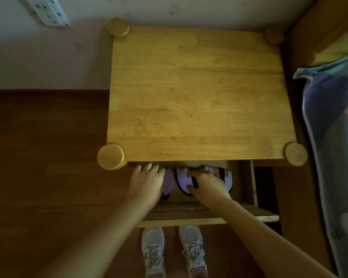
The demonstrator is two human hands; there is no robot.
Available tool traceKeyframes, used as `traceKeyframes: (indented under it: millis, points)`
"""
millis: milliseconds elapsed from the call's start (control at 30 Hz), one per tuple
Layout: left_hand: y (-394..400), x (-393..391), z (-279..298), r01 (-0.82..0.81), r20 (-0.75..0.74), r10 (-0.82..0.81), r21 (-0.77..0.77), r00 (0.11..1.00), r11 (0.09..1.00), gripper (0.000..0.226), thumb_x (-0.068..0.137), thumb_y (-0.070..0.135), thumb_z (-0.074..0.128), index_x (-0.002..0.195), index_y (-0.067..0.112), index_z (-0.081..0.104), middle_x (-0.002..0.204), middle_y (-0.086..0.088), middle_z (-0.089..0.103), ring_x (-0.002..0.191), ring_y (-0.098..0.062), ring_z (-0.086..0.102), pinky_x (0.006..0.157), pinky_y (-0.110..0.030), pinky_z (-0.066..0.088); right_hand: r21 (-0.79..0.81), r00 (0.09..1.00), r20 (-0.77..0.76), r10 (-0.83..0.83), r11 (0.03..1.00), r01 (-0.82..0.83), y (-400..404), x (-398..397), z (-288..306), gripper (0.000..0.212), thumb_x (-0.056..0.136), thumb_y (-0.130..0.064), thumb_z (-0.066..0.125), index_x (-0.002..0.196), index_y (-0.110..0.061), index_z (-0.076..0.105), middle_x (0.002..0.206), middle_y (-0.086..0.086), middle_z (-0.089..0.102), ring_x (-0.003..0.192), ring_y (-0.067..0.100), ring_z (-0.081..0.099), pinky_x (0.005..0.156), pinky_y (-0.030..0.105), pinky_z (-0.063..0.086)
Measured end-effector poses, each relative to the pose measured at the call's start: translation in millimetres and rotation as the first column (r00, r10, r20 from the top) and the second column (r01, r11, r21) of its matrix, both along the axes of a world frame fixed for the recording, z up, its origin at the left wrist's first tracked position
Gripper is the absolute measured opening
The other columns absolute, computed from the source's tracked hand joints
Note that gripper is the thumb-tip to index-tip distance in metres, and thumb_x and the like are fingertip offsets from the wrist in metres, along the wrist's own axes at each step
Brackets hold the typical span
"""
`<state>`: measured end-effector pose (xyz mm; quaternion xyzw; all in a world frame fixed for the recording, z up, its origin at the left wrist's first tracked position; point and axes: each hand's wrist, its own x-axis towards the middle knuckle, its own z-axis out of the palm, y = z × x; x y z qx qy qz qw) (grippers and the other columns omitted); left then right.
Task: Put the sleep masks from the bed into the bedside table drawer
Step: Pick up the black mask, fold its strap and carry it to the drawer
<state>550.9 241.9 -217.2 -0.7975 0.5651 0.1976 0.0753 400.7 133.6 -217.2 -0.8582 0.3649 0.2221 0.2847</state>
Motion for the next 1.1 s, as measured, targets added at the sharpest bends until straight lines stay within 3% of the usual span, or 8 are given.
traceKeyframes:
  millis: [133,233,367,633,767,867,1100]
  points:
    - [14.0,-9.0,55.9,0.004,-0.093,-0.017,-0.135,0.996,0.991,0.02,0.07,0.03,0.075,0.088,0.026,0.067,0.083,0.008,0.066,0.079,-0.014,0.063,0.062,-0.028,0.046,0.085,0.978,0.21,0.012,0.996,-0.031,3.0,-12.5,60.6,0.029,0.092,-0.03,0.056,0.121,-0.029,0.059,0.122,-0.01,0.062,0.093,0.002,0.061,0.075,0.02,0.046]
    - [18.0,-10.1,107.7,-0.07,-0.146,0.033,-0.252,0.989,0.965,0.018,0.074,0.028,0.073,0.091,0.026,0.067,0.086,0.01,0.066,0.081,-0.012,0.063,0.06,-0.027,0.049,0.187,0.907,0.405,-0.114,0.982,0.04,-2.4,-19.8,116.3,0.026,0.09,-0.022,0.061,0.115,-0.027,0.063,0.111,-0.016,0.064,0.095,-0.01,0.056,0.079,0.013,0.047]
    - [-4.5,-5.9,188.5,-0.08,-0.148,0.027,-0.361,0.989,0.929,0.018,0.079,0.027,0.069,0.097,0.026,0.066,0.093,0.012,0.067,0.087,-0.011,0.063,0.065,-0.027,0.051,0.207,0.809,0.536,-0.241,0.967,0.151,-23.7,-18.4,199.1,0.028,0.09,-0.017,0.062,0.117,-0.024,0.061,0.111,-0.02,0.062,0.103,-0.008,0.057,0.083,0.011,0.047]
    - [-76.1,-7.2,368.4,-0.021,-0.031,0.004,-0.564,1.0,0.825,0.022,0.09,0.035,0.055,0.109,0.027,0.06,0.109,0.01,0.064,0.101,-0.014,0.059,0.076,-0.031,0.047,-0.011,0.719,0.69,-0.079,0.993,0.119,-76.5,-24.8,374.6,0.035,0.087,-0.021,0.065,0.12,-0.029,0.058,0.111,-0.017,0.064,0.102,-0.002,0.058,0.087,0.009,0.042]
    - [-89.7,-20.3,463.6,0.007,0.036,0.023,-0.663,0.999,0.749,0.018,0.08,0.033,0.064,0.097,0.027,0.063,0.095,0.009,0.068,0.089,-0.016,0.064,0.067,-0.032,0.049,-0.111,0.678,0.735,-0.015,0.984,0.142,-88.9,-49.2,458.7,0.038,0.085,-0.017,0.068,0.12,-0.027,0.058,0.108,-0.016,0.064,0.102,-0.003,0.058,0.087,0.005,0.039]
    - [-90.8,-28.7,532.0,0.056,0.081,0.004,-0.73,0.997,0.681,0.021,0.079,0.033,0.058,0.098,0.025,0.064,0.092,0.008,0.07,0.084,-0.019,0.066,0.064,-0.034,0.051,-0.173,0.649,0.76,0.03,0.972,0.156,-93.8,-69.1,522.4,0.046,0.084,-0.014,0.069,0.126,-0.027,0.053,0.11,-0.016,0.062,0.106,-0.007,0.055,0.09,0.004,0.038]
    - [-72.4,-34.4,661.7,0.223,0.224,-0.071,-0.784,0.972,0.58,0.025,0.09,0.037,0.053,0.114,0.029,0.057,0.104,0.014,0.065,0.095,-0.011,0.06,0.067,-0.026,0.04,-0.337,0.616,0.772,0.158,0.923,0.185,-75.9,-93.9,641.2,0.053,0.085,-0.032,0.062,0.133,-0.039,0.041,0.12,-0.022,0.057,0.12,-0.003,0.049,0.101,0.017,0.037]
